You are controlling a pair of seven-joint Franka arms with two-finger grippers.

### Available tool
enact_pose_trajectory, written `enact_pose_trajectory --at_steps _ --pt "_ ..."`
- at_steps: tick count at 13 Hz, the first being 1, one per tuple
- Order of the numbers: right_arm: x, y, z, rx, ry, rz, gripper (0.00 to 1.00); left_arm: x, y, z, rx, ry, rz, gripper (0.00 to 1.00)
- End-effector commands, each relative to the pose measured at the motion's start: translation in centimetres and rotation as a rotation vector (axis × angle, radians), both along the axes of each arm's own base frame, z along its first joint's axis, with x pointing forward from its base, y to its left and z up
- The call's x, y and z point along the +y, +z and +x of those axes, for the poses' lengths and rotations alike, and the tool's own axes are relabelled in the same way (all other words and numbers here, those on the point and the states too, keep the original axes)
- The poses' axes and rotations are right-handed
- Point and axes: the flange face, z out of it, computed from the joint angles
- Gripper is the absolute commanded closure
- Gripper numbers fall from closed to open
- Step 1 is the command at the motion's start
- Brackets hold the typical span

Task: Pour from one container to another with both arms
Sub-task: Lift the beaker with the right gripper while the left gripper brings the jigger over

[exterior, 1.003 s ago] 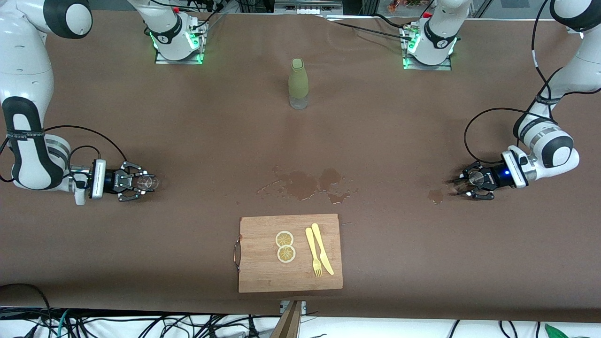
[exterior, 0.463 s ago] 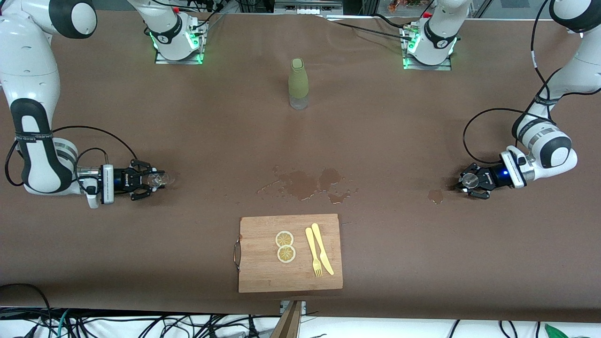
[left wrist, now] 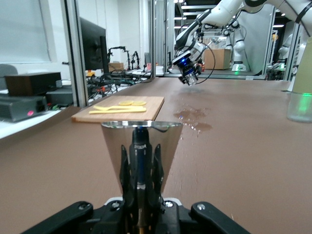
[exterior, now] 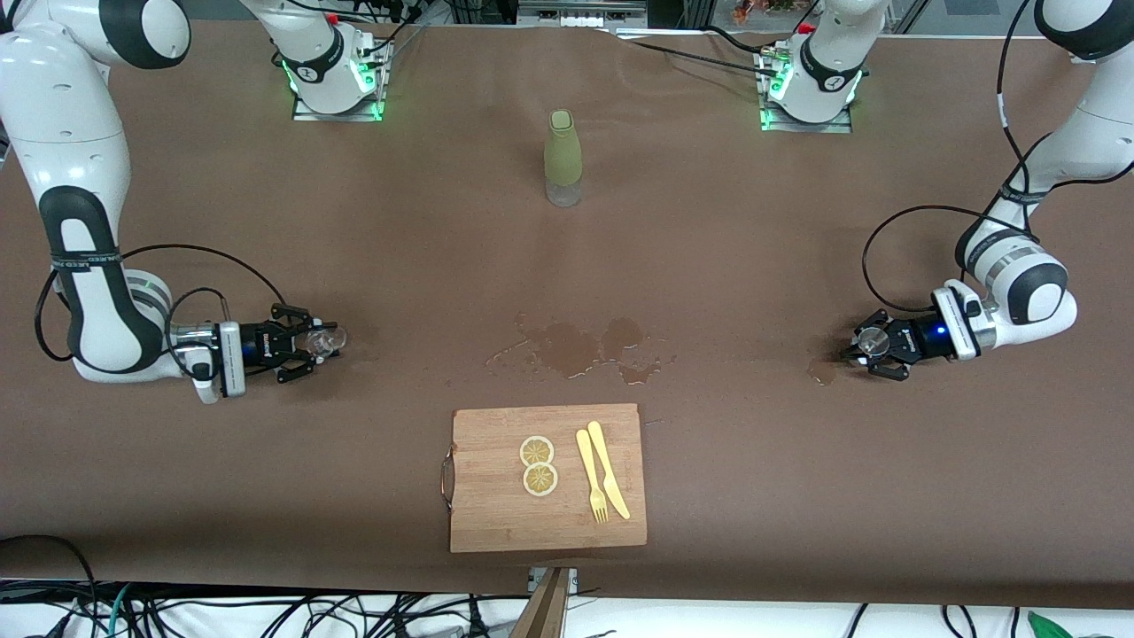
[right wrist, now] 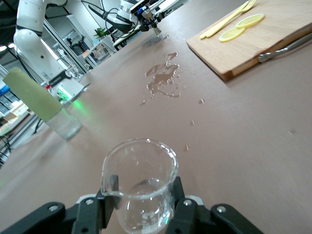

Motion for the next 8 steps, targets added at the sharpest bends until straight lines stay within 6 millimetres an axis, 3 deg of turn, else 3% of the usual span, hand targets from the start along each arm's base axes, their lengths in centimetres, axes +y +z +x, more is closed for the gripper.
enact_pose_trajectory --at_steps 1,4,6,8 --pt "2.9 1.4 0.6 0.055 0.007 0.015 0.80 -2.5 1.1 0.5 -0.006 -0.008 -0.050 1.00" --pt "5.9 2.2 0.9 0.104 0.021 -0.001 0.80 -6.7 1.3 1.3 0.044 -0.059 -0.073 1.00" --pt "7.9 2.2 0.9 0.145 0.028 -0.014 0.80 -10.6 1.4 1.8 0.047 -0.093 -0.094 1.00" --pt "11.1 3.8 1.2 0.163 0.027 -0.019 0.80 -14.7 1.4 2.0 0.053 -0.140 -0.107 1.00"
